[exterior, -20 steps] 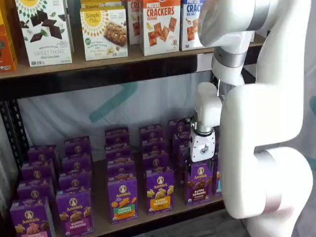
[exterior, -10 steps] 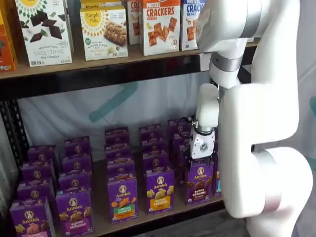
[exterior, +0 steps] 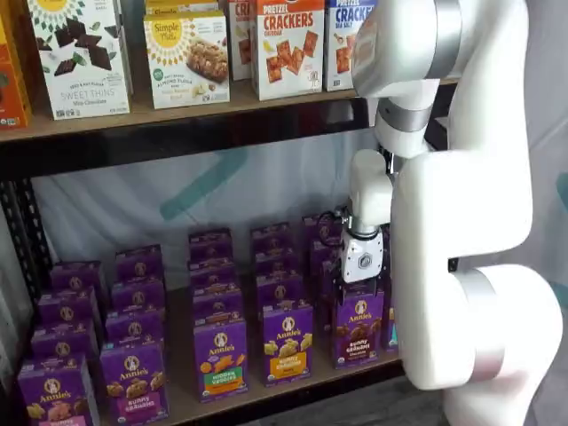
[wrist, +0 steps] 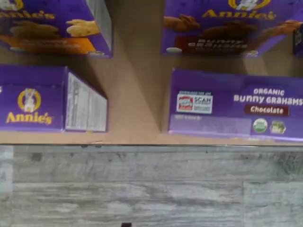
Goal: Pick up the purple box with a brown patch in the center, on the bottom shelf, the fifth box from the left
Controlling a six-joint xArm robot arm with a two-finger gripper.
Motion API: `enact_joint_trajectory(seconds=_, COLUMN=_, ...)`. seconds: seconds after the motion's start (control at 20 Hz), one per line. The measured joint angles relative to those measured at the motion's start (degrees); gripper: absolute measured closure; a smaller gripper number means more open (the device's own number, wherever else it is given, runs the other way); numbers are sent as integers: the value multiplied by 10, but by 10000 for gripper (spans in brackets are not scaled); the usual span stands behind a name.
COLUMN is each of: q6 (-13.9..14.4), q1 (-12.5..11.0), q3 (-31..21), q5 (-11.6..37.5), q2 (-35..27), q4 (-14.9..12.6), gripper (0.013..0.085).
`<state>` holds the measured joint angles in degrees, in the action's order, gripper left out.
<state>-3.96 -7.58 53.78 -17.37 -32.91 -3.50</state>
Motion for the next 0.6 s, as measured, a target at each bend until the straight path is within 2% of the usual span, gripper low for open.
enact_joint_trajectory(seconds=0.3, q6=6, q1=-11, q3=49, q5=-25, q2=-35, q4=-18, gripper=130)
enact_joint_trajectory(seconds=0.6, q6=-25, q1=-22, q3=97, q5=-40, q2=-71, q4=3, gripper=130)
